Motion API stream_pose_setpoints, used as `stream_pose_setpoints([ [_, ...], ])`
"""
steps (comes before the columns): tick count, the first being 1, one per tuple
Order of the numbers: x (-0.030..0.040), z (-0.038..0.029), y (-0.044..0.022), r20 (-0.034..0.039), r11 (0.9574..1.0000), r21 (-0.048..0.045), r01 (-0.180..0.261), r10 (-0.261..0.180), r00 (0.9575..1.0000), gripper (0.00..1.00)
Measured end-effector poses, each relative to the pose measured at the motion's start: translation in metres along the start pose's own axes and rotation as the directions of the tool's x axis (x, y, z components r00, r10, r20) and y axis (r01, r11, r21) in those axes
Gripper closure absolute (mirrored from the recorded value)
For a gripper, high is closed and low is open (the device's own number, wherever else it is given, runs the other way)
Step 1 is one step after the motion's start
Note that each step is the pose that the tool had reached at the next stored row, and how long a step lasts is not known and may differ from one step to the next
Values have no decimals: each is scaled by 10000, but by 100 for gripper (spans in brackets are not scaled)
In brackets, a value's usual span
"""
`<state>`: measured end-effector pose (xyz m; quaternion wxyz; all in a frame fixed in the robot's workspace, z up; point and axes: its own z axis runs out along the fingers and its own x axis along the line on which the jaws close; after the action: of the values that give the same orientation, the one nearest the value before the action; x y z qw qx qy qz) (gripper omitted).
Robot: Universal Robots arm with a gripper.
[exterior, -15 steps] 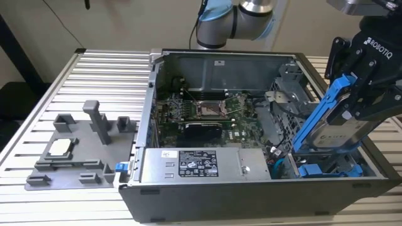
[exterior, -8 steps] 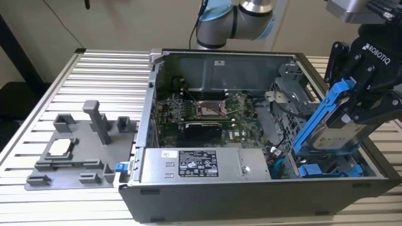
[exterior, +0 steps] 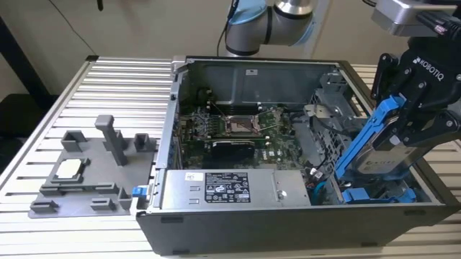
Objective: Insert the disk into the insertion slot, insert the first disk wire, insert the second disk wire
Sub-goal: 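Insert the disk into the insertion slot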
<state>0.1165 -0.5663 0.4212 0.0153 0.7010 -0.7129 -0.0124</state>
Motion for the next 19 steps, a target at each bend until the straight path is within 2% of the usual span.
stream_pose_setpoints([
  [19,48,128,-41,-1,10000,-6,4,-4,10000,67],
])
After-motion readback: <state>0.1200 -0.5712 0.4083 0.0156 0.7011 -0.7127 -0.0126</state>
